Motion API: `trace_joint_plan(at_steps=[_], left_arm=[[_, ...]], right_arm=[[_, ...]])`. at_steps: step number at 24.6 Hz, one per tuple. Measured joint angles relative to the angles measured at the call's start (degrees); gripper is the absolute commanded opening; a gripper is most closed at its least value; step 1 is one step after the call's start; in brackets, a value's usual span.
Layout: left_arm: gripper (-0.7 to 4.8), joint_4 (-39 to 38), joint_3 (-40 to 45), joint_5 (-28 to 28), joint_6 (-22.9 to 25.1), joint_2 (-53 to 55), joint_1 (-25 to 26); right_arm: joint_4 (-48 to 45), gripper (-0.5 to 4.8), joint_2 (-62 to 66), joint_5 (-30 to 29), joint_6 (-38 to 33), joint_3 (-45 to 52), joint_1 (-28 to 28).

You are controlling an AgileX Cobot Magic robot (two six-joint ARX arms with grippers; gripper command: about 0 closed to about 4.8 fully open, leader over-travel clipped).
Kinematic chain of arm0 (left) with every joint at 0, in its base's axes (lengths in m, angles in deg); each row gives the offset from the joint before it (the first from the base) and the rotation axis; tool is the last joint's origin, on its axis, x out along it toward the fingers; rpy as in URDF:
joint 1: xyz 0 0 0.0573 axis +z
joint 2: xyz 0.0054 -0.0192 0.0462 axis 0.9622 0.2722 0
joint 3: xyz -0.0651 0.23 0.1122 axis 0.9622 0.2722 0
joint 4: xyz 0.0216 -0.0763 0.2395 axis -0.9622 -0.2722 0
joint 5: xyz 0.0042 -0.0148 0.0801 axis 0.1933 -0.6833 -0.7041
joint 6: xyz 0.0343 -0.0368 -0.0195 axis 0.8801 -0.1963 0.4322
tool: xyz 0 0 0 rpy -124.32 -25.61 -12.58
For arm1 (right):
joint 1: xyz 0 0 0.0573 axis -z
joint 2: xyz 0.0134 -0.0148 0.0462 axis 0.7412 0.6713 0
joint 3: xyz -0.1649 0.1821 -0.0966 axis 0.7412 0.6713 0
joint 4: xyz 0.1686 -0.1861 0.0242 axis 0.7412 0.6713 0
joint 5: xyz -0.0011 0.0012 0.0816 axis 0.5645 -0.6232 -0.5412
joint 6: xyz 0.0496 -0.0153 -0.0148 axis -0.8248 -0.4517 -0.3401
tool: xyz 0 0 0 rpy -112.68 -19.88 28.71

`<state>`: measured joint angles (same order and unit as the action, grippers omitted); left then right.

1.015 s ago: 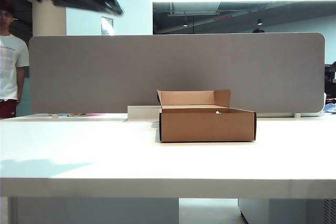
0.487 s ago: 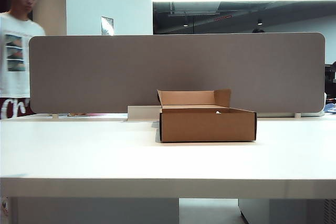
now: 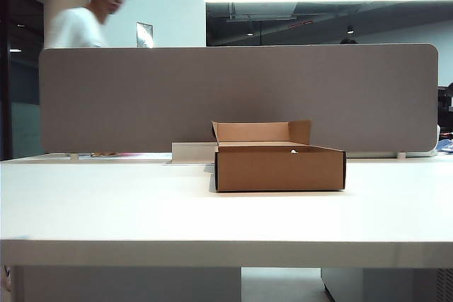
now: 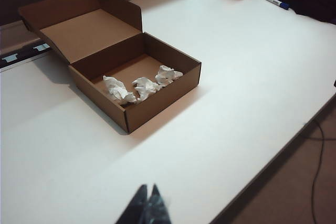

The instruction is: Pick up all the paper balls on the table and put them in the paper box.

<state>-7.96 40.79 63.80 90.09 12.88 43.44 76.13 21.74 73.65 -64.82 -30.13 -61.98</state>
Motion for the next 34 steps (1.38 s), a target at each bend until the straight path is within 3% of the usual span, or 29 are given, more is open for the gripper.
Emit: trace_joint_plan(at_steps=[9,13,24,34], left_arm=[[-0.06,-0.5,0.0,0.0,1.1,0.0,0.0],[-0.06,-0.7,0.0,0.0,2.6,0.0,0.0],[-0.06,0.8,0.0,0.0,5.6,0.0,0.0],[-0.06,2.0,0.0,-0.7,6.2,0.0,0.0]], right_arm=[[-5.4,-0.04,-0.1,-1.3,-0.3,0.0,0.0],[-0.1,0.0,-0.1,-1.8,-0.3,0.0,0.0],[0.0,0.0,-0.2,-2.0,-0.3,0.0,0.5],[0.0,0.0,-0.2,-2.4,-0.3,0.0,13.7]])
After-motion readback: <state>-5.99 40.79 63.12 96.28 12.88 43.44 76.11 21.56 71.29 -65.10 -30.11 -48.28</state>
